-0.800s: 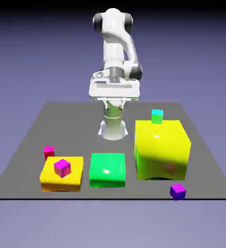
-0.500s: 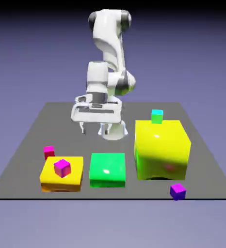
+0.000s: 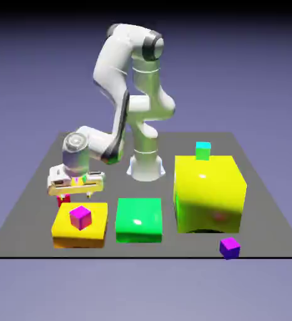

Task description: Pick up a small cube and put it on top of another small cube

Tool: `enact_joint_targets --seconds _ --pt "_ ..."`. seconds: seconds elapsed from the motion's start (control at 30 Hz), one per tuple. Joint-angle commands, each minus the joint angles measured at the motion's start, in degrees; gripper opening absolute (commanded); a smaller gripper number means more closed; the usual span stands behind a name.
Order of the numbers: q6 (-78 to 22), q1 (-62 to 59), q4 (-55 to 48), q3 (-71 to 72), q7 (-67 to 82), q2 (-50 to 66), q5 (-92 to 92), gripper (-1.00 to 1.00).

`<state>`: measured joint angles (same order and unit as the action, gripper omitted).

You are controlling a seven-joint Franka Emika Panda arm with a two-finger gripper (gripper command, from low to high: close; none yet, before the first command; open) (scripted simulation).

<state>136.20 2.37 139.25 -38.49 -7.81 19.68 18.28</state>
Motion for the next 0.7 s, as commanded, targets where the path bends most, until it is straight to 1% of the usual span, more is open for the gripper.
enact_joint_targets --seconds 0.0,0.1,0.23,0.27,0.3,0.33,0.47,0.67 --pt "-1.5 0.1 -0.9 -1.5 1.4 2.1 0.7 0.00" --pt "-3.8 0.2 -2.2 -3.9 3.5 5.3 1.8 0.00" --pt "5.8 -5.0 -1.1 -0.6 3.9 13.6 0.2 0.00" --pt "6.6 -5.4 -1.1 -0.4 3.9 14.2 0.0 0.00" --pt "6.6 -5.4 -1.1 -0.4 3.9 14.2 0.0 -1.00" --pt "6.6 -5.4 -1.1 -0.4 3.9 14.2 0.0 -1.00" --pt "-3.1 -0.2 -2.1 -3.6 3.5 5.9 1.7 -1.00" --pt "-7.8 12.0 -7.1 -2.6 11.9 -1.1 10.1 -1.00"
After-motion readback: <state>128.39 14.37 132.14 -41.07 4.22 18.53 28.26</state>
